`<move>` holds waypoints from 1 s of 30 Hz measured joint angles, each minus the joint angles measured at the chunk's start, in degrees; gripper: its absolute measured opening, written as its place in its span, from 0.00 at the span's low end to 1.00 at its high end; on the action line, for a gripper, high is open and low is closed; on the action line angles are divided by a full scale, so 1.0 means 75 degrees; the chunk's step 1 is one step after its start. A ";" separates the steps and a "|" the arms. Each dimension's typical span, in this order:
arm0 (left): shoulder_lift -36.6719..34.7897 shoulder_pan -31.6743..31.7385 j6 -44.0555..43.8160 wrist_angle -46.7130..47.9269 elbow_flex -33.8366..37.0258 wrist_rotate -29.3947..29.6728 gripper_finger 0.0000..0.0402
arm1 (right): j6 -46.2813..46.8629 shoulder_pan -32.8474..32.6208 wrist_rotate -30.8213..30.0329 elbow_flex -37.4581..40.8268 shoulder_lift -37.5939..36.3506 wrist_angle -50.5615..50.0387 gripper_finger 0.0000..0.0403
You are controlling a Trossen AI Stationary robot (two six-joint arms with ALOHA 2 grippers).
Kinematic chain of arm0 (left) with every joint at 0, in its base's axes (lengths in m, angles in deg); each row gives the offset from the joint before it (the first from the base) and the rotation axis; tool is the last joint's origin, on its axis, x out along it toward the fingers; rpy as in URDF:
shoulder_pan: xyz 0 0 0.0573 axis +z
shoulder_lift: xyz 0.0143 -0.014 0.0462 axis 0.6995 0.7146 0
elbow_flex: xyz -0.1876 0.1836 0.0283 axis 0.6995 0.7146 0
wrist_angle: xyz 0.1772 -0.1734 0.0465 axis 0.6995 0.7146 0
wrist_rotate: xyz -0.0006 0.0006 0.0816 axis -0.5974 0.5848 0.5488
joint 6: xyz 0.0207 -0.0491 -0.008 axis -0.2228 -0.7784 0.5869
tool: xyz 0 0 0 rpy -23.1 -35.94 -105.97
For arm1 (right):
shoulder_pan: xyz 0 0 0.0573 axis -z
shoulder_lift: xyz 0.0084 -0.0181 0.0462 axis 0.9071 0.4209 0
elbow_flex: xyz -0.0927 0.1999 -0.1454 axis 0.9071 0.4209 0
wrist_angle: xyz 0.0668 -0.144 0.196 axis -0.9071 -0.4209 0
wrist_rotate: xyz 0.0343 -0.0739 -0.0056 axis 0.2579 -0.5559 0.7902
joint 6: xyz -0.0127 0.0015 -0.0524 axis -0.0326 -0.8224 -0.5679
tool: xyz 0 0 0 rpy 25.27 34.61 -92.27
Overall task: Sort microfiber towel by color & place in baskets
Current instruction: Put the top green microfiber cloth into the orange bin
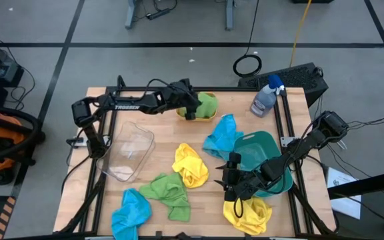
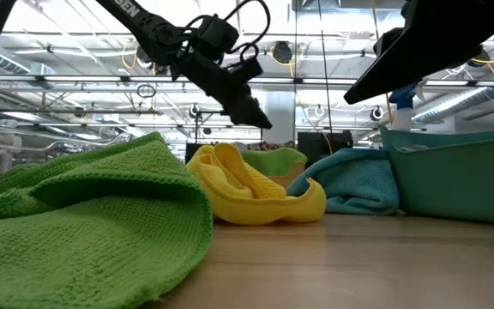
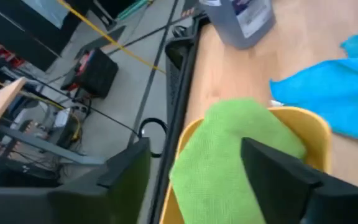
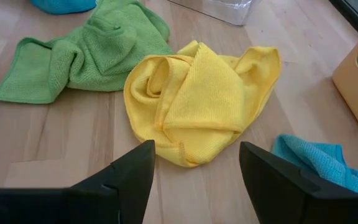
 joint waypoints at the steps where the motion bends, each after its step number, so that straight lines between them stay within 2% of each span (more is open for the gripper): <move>1: 0.0068 0.0005 0.0008 -0.0054 0.0000 0.0000 0.56 | 0.0002 0.0000 0.0000 0.0001 0.0000 0.0002 0.56; 9: 0.1018 0.0189 -0.0257 -0.0170 0.0010 0.0046 0.18 | -0.0020 0.0000 0.0000 -0.0001 0.0000 0.0020 0.56; 13: 0.1351 0.0225 -0.0663 -0.0167 0.0012 0.0324 0.03 | -0.0067 0.0000 0.0000 -0.0001 0.0000 0.0012 0.56; 17: 0.1594 0.0222 -0.0796 -0.0015 0.0012 0.0711 0.04 | -0.0082 0.0000 0.0000 0.0000 0.0000 0.0012 0.56; 30: 0.1463 0.0309 -0.1709 0.1289 0.0012 0.0733 0.05 | -0.0009 0.0003 0.0000 -0.0001 0.0000 0.0017 0.56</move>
